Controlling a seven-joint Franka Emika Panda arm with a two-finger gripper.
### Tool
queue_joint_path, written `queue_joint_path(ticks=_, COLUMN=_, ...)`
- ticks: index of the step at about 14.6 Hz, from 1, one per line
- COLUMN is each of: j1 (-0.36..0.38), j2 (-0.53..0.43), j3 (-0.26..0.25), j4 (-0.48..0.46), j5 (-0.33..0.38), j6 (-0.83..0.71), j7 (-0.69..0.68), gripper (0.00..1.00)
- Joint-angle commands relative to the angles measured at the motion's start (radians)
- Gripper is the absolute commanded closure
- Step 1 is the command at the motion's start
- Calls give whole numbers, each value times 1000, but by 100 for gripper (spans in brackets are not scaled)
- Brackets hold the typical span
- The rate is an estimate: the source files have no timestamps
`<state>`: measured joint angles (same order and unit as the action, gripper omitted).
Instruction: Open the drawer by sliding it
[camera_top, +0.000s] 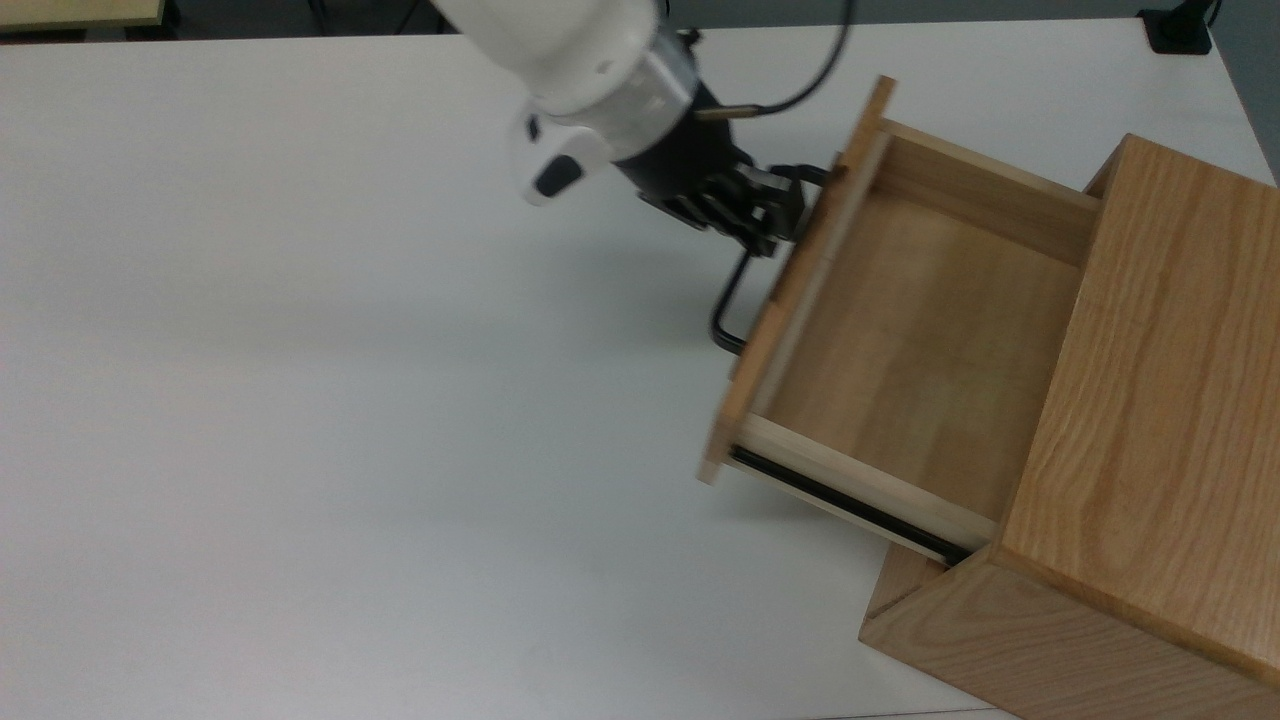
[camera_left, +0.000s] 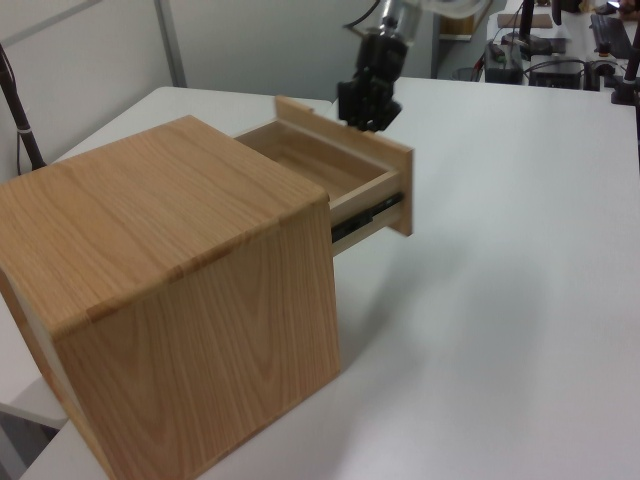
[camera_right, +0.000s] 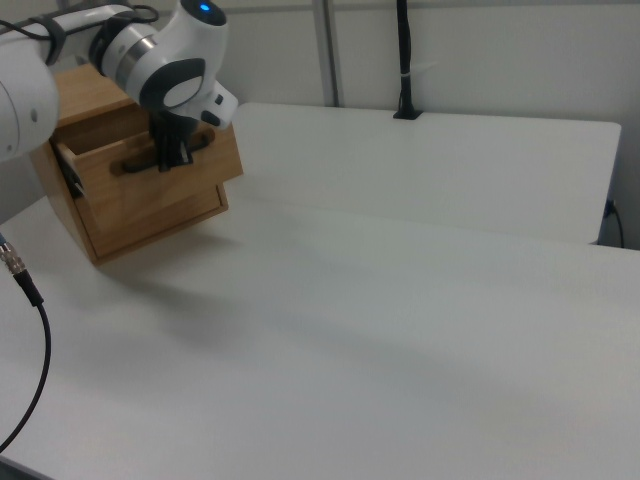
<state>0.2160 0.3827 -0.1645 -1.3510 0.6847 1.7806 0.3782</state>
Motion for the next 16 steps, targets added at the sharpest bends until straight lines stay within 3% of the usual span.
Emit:
queue_joint_path(ticks=1, j1=-32, j2=-149, j3=-32, j4=-105, j5=10, j6=-91, j7=-59, gripper=100)
queue_joint_path(ticks=5, j1=-38, j2=-163, j3=-72, j4=-123, j5=7, j6=-131, j7=-74, gripper=100)
queue_joint_path(ticks=6, j1=-44, j2=-163, j3=-72, j4=-123, j5=7, j6=-141, j7=-73, gripper=62)
queue_joint_path(ticks=7, j1=-53, j2=-163, j3=-72, j4=-123, j5=7, j6=-167, j7=-62, gripper=18)
queue_joint_path(ticks=9, j1=-73, j2=-166, j3=-73, j4=-123, j5=-8, j6=-213, j7=-74, gripper=16)
queue_joint_path(ticks=10, j1=-78, j2=-177, j3=-73, j4=-123, j5=-90, j6=-239, j7=-87, gripper=2)
queue_joint_path(ticks=11, j1=-76, j2=-195, j3=-70, j4=-123, j5=-203, j6=-253, j7=-129, gripper=0)
queue_joint_path(ticks=16, j1=-78, j2=-225, j3=-67, j4=-117, j5=-528, j6=-250, j7=-370, gripper=0)
